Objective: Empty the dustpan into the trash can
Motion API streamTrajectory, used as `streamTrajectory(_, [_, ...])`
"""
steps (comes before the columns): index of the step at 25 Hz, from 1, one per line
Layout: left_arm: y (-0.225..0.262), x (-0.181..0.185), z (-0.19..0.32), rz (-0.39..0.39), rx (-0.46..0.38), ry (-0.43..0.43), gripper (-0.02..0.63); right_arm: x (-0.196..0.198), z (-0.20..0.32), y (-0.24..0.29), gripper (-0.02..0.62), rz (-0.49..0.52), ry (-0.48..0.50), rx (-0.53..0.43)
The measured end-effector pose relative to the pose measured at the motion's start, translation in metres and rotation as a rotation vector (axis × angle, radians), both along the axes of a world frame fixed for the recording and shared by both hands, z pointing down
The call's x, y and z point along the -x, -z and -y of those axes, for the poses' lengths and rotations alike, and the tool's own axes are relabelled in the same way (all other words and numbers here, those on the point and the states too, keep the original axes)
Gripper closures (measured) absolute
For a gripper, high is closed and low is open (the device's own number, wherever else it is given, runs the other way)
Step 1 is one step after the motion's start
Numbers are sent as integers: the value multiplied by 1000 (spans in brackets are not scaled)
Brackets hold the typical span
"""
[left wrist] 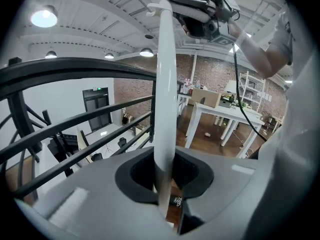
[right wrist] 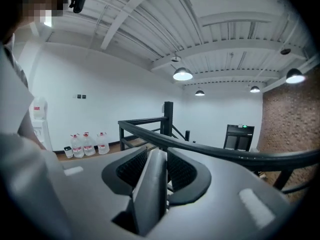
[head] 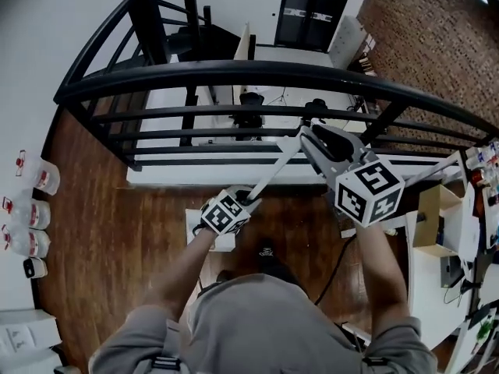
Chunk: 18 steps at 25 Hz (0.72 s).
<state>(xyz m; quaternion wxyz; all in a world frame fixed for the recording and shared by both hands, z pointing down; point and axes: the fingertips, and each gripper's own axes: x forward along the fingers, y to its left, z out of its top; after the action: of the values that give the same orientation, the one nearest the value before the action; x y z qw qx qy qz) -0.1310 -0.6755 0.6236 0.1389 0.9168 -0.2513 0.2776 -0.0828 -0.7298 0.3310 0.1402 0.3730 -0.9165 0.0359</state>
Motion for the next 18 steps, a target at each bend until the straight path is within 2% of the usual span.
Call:
streamTrajectory(7, [-19, -38, 66, 42, 89, 10, 557, -59, 100, -33, 474, 27, -23, 101])
streamTrajectory(13, [-39, -62, 104, 86, 148, 13, 557, -101, 159, -69, 471, 32, -90, 176])
streamTrajectory(18, [-46, -69, 126, 97, 164, 42, 558, -114, 192, -83, 469, 24, -127, 213])
